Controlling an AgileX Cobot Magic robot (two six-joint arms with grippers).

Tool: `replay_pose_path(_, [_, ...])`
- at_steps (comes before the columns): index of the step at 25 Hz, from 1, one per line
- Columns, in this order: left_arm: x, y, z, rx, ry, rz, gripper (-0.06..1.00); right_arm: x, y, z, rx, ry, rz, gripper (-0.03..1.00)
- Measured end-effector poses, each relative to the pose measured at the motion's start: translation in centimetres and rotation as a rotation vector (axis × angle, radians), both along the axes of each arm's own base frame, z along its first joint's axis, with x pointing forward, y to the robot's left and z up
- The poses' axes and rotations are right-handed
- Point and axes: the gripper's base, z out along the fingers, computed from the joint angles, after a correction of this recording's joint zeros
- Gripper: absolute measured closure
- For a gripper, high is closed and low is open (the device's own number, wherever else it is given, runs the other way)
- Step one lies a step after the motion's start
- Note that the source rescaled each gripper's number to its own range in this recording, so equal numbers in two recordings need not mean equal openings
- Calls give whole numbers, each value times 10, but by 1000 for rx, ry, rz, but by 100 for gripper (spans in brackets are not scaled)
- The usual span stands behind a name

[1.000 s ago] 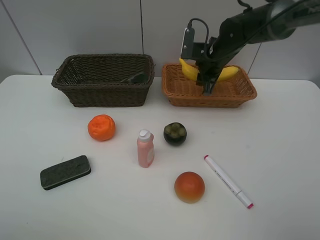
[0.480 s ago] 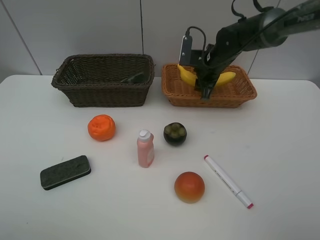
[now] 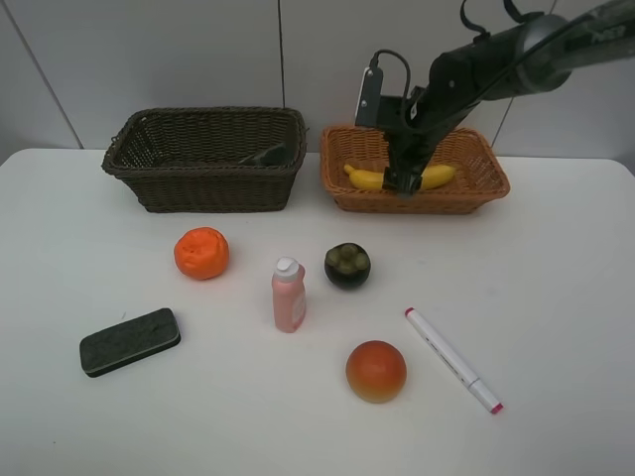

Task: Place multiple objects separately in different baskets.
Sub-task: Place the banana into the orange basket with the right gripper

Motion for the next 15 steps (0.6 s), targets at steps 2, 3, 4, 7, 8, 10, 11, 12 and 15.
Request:
replay_pose_path(2, [0, 0, 0, 0, 0, 0, -6, 0, 0, 0, 0, -1, 1, 0])
replay_pose_path(3, [0, 0, 0, 0, 0, 0, -6, 0, 0, 0, 0, -1, 1, -1])
replay_pose_path(4, [0, 0, 0, 0, 0, 0, -6, 0, 0, 0, 0, -1, 1, -1])
replay_pose_path(7, [0, 0, 0, 0, 0, 0, -6, 0, 0, 0, 0, -1, 1, -1])
replay_pose_path(8, [0, 0, 0, 0, 0, 0, -6, 0, 0, 0, 0, -1, 1, -1])
replay_pose_path(10, [0, 0, 0, 0, 0, 0, -6, 0, 0, 1, -1, -4, 2, -1])
replay_pose_path(11, [0, 0, 0, 0, 0, 0, -6, 0, 0, 3, -1, -8, 3, -1])
replay_pose_path(12, [0, 0, 0, 0, 0, 0, -6, -1, -1, 7, -5, -12, 4, -1])
replay_pose_path(15, [0, 0, 0, 0, 0, 0, -6, -3, -3, 26, -9, -49, 9, -1])
